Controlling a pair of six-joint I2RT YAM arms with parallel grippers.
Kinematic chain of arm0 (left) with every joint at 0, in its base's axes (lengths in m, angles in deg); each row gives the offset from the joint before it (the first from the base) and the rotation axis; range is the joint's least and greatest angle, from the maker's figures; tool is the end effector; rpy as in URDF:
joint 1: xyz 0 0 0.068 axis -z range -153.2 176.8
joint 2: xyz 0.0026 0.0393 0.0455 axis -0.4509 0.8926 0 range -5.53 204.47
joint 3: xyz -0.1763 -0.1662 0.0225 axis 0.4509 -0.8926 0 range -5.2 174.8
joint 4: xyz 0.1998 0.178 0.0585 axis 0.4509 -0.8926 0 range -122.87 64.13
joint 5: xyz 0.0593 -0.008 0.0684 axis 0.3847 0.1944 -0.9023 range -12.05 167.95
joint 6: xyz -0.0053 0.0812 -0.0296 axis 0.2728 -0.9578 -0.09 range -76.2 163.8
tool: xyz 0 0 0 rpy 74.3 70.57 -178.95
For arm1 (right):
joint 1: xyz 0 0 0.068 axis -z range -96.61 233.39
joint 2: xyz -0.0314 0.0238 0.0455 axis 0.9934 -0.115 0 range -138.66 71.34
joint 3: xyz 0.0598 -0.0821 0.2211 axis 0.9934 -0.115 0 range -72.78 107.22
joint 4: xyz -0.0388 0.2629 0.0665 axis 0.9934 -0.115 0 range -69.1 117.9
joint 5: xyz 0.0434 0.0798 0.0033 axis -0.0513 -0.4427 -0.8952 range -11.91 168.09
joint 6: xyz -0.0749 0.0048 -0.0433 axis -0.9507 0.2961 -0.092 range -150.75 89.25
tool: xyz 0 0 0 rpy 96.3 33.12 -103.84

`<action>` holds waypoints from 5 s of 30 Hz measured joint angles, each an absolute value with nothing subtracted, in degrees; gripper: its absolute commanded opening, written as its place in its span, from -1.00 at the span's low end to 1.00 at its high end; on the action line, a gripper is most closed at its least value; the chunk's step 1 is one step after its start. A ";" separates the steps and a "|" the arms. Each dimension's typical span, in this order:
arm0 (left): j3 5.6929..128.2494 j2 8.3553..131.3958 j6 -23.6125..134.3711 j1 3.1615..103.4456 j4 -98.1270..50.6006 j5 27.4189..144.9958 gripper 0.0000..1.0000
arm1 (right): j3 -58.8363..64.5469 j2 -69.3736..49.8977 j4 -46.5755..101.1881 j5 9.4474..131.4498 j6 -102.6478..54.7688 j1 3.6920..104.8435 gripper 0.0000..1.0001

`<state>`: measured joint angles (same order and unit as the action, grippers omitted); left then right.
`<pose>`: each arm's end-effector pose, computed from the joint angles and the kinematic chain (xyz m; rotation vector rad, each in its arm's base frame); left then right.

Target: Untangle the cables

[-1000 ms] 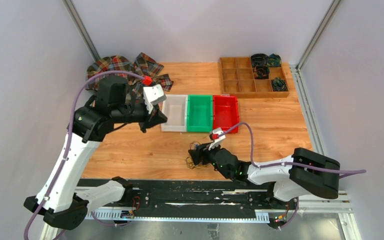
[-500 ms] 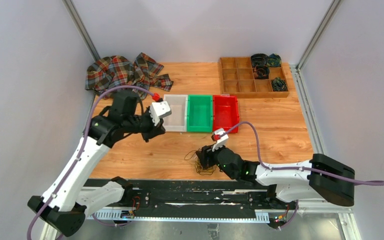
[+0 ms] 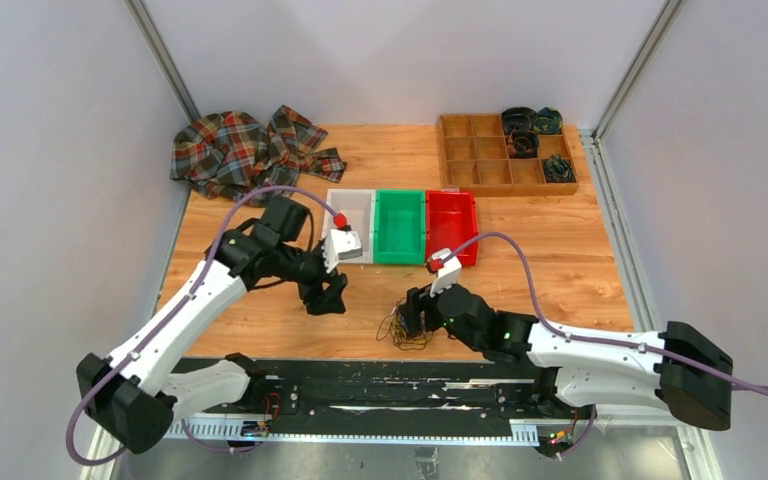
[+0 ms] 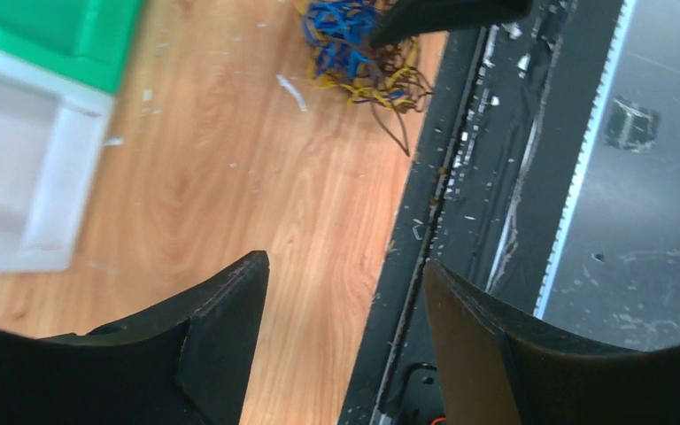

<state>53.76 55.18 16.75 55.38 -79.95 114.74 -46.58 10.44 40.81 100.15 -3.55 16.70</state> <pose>0.1904 -0.1560 0.2572 1.3583 2.0406 -0.8210 0.1403 0.2527 0.1659 -0.4216 1.9449 0.7137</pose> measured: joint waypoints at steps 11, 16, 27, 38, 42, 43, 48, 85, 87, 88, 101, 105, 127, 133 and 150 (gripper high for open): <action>53.85 69.14 15.62 66.33 -77.70 115.24 0.54 | -52.16 14.88 35.69 94.86 2.30 16.87 -0.07; 54.55 73.69 15.92 68.61 -74.53 115.92 0.63 | -52.48 8.58 38.40 91.67 2.72 18.51 -0.74; 56.56 74.43 17.98 67.21 -69.61 119.68 0.51 | -46.32 10.96 41.99 82.36 -0.54 20.15 -0.99; 55.68 71.05 15.09 65.17 -70.20 120.40 -0.40 | -40.73 6.33 44.35 73.93 -3.82 20.81 -0.99; 55.58 70.56 12.90 65.04 -71.67 120.86 -0.90 | -40.99 6.61 44.94 73.18 -3.51 21.42 -0.99; 55.58 70.19 12.21 64.89 -72.06 121.17 -0.98 | -41.40 6.96 45.51 72.99 -3.25 21.86 -0.99; 55.55 67.81 11.22 64.34 -72.32 122.13 -0.99 | -43.96 9.67 49.18 72.31 -0.89 23.28 -0.92; 48.93 50.02 5.06 62.11 -80.13 94.79 -0.99 | -47.13 27.84 23.26 106.73 7.68 24.28 -0.99; 46.75 49.67 4.23 61.98 -80.70 93.04 -0.96 | -47.15 29.43 21.07 108.31 7.27 24.35 -0.99; 45.72 49.52 3.99 61.63 -81.74 92.08 -0.70 | -47.39 30.46 19.85 109.14 6.76 24.72 -0.99; 49.41 50.91 5.67 60.67 -83.60 95.07 0.51 | -43.87 19.62 31.98 91.61 0.45 25.29 -0.72; 48.34 51.29 2.00 60.61 -82.18 92.80 0.48 | -42.96 14.96 34.84 88.02 0.10 25.27 -0.69; 36.63 57.32 -17.89 59.45 -81.22 84.78 -0.99 | -46.50 20.86 36.61 88.44 0.25 25.27 -0.71; 53.32 57.21 -7.90 59.45 -80.24 94.79 -0.99 | -47.26 22.66 38.16 88.94 0.53 25.27 -0.15; 58.20 58.15 13.04 59.58 -78.90 110.48 -0.99 | -37.77 7.12 51.10 79.59 1.69 24.24 0.04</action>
<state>58.20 58.15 13.04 59.58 -78.90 110.48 -37.77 7.12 51.10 79.59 1.69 24.24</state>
